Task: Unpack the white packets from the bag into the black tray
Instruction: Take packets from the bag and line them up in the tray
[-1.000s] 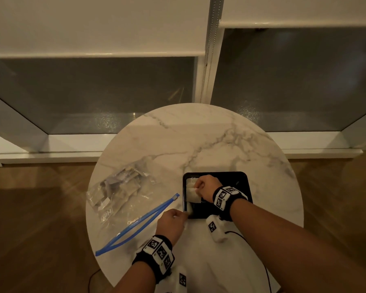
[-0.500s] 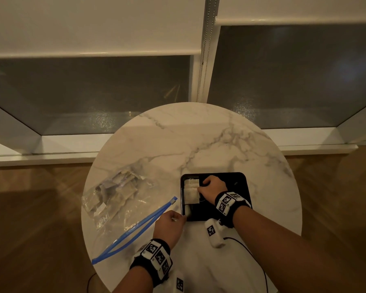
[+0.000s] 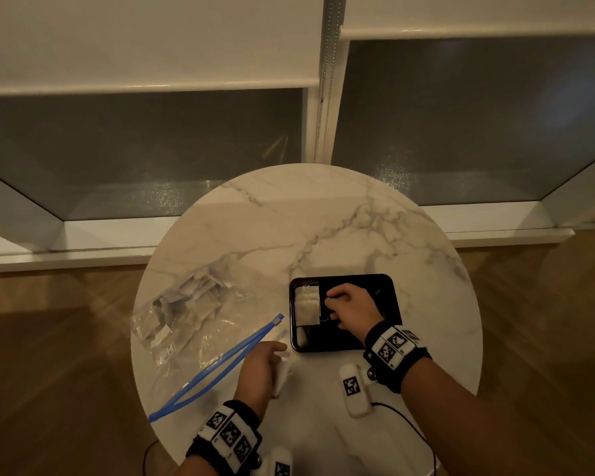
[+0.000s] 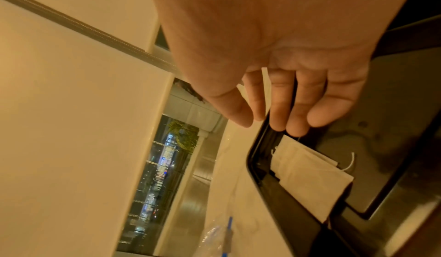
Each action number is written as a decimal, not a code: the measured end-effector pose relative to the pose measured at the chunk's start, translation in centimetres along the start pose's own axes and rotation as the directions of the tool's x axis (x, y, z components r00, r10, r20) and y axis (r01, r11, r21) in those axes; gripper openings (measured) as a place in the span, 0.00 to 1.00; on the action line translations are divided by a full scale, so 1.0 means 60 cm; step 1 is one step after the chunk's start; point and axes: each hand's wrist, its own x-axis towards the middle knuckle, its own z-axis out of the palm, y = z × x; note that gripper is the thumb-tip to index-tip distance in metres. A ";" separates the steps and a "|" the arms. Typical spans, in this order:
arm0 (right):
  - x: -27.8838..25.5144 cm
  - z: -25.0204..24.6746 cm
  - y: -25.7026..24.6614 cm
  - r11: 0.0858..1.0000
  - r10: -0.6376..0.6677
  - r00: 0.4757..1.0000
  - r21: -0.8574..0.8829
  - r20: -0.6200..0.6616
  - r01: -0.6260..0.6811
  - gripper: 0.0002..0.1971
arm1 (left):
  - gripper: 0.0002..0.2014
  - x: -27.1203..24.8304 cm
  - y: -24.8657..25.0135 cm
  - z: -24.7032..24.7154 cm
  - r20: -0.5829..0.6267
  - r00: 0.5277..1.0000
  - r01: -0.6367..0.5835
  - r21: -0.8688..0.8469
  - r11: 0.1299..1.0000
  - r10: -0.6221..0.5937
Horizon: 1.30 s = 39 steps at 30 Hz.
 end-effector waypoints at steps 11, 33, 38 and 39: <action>-0.112 0.006 0.006 0.993 -0.005 0.963 0.111 0.271 -0.026 0.07 | 0.17 -0.027 -0.003 0.008 -0.079 0.979 -0.204 -0.271 0.941 0.190; -0.142 0.005 0.051 0.977 -0.213 0.955 0.027 0.209 0.212 0.03 | 0.07 -0.040 -0.004 0.025 -0.031 0.965 -0.261 -0.239 0.935 0.261; -0.131 0.004 0.052 0.981 -0.195 0.964 0.014 0.183 0.196 0.02 | 0.13 -0.037 -0.001 0.029 -0.040 0.973 -0.232 -0.211 0.950 0.229; -0.127 0.002 0.052 0.982 -0.188 0.968 0.003 0.165 0.190 0.03 | 0.16 -0.035 -0.001 0.031 -0.060 0.974 -0.226 -0.192 0.955 0.218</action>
